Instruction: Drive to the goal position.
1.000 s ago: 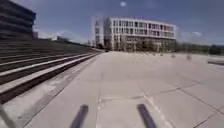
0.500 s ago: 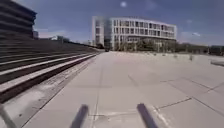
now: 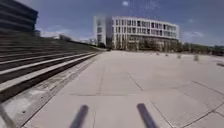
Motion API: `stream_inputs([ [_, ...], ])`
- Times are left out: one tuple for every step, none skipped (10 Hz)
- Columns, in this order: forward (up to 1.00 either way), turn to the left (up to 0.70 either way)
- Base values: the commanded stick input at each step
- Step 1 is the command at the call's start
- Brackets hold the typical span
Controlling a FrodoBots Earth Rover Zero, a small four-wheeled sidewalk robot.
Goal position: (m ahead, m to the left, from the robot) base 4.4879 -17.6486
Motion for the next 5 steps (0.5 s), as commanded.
stream_inputs([
  [0.7, -0.35],
  [0.7, -0.33],
  [0.7, -0.11],
  [0.7, 0.0],
  [0.7, 0.0],
])
